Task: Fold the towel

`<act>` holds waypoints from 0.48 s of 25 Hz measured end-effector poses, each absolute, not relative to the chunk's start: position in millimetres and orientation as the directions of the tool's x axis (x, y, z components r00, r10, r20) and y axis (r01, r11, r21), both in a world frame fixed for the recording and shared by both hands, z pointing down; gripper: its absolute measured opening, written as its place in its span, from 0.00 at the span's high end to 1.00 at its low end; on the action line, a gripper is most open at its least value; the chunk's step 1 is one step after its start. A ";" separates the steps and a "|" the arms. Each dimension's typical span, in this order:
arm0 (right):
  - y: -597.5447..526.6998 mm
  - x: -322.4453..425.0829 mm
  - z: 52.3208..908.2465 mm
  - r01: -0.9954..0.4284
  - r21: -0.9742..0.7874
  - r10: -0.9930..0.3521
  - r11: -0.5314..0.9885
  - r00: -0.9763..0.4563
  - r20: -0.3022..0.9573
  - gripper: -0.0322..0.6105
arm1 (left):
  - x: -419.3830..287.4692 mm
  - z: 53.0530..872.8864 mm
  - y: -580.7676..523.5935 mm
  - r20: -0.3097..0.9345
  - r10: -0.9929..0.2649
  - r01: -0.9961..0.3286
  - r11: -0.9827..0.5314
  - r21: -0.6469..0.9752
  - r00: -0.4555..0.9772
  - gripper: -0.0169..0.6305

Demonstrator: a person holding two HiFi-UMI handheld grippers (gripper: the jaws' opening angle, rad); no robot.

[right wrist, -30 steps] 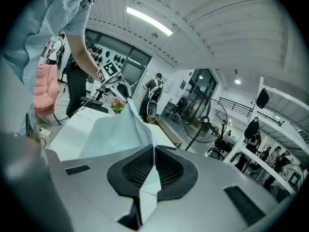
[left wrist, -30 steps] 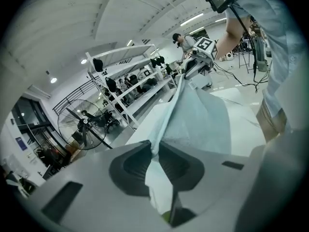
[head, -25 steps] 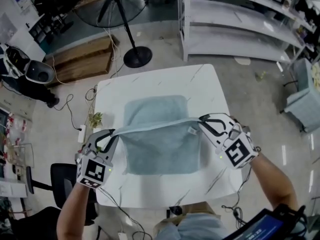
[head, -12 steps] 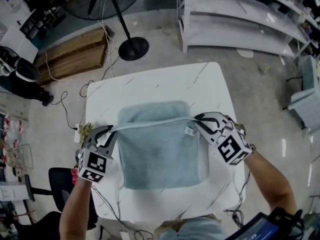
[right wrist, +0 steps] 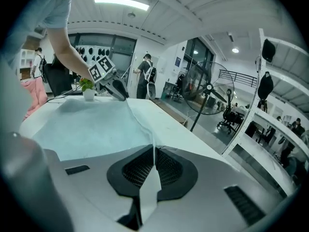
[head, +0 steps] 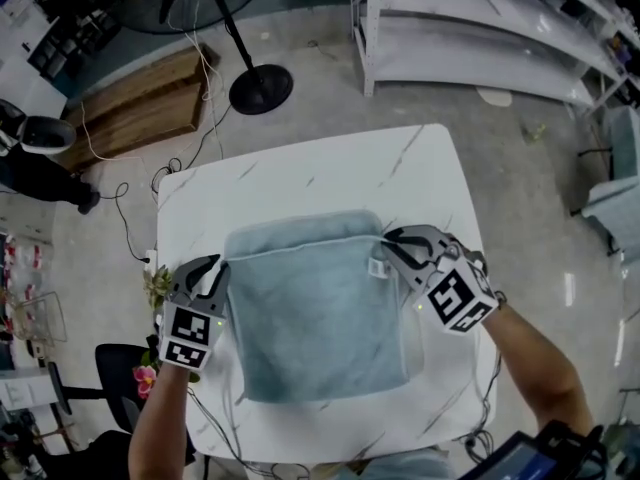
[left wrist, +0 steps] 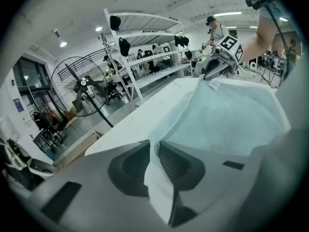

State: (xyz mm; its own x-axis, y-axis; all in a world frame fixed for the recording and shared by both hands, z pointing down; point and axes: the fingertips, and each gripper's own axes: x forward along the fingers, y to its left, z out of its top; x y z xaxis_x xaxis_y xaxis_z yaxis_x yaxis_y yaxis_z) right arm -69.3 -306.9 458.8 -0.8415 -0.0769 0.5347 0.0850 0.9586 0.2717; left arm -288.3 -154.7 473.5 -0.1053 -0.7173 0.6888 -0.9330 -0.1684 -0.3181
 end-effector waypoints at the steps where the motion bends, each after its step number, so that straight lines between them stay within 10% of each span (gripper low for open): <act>1: -307.4 -70.8 456.3 0.085 0.269 -0.073 0.959 -0.846 0.528 0.91 | -287.9 473.8 -157.7 0.684 -0.722 -0.933 -0.164 -0.321 -0.108 0.87; 12: -312.3 -83.3 413.3 0.056 0.281 -0.081 0.958 -0.888 0.453 0.91 | -283.3 438.2 -163.9 0.595 -0.800 -0.934 -0.152 -0.325 -0.077 0.96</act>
